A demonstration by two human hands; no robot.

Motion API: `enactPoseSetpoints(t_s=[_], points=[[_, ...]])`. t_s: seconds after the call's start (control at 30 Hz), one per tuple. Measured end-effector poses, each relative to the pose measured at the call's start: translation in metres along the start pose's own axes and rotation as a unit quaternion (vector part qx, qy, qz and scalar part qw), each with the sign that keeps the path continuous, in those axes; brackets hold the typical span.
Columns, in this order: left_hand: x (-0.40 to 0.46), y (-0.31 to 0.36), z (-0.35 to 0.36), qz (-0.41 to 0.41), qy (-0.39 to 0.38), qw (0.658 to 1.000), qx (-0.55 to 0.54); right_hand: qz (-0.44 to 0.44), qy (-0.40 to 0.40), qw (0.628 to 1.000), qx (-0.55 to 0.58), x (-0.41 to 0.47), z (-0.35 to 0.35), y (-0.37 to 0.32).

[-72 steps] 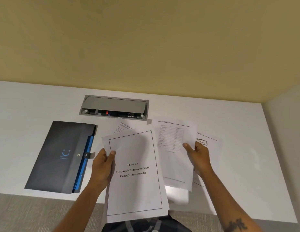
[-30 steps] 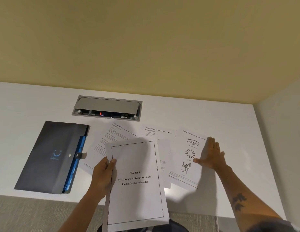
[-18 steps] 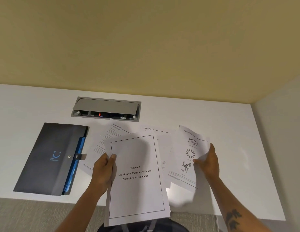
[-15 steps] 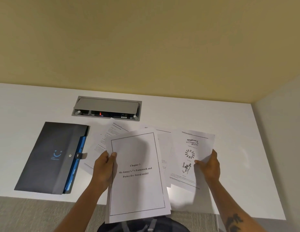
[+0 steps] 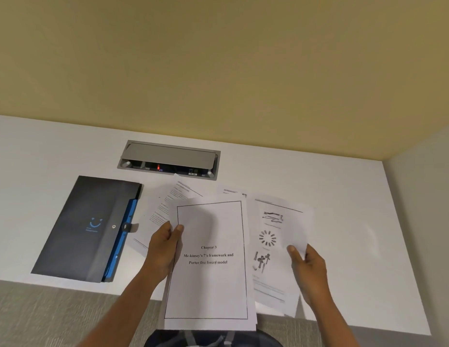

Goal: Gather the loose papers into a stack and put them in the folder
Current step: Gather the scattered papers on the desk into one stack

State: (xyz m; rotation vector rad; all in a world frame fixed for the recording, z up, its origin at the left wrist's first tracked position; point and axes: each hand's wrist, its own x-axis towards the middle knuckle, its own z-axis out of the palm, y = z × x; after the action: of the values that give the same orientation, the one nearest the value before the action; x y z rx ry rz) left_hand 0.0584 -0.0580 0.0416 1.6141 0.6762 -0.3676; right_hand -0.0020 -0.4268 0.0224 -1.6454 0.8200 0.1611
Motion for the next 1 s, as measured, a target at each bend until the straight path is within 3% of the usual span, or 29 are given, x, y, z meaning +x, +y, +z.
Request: enactPoseSetpoints(t_s=[0.17,0.43,0.63,0.9,1.0], points=[[0.002,-0.005,0.003,-0.013,-0.006,1.000,0.010,0.015,-0.130,0.991,0.006,-0.019,0.029,-0.006],[0.000,-0.017,0.007,-0.013,0.000,0.998,0.063,0.037,-0.231,0.972,0.014,-0.035,0.061,-0.009],[-0.001,-0.026,0.007,-0.033,0.008,0.997,0.066,0.069,-0.259,0.963,0.011,-0.040,0.074,-0.009],[-0.002,-0.031,-0.002,-0.034,-0.009,0.998,0.056,0.112,-0.361,0.926,0.016,-0.034,0.090,-0.015],[-0.001,-0.030,-0.007,-0.030,0.004,0.998,0.052,0.099,-0.329,0.939,-0.024,-0.020,0.096,-0.037]])
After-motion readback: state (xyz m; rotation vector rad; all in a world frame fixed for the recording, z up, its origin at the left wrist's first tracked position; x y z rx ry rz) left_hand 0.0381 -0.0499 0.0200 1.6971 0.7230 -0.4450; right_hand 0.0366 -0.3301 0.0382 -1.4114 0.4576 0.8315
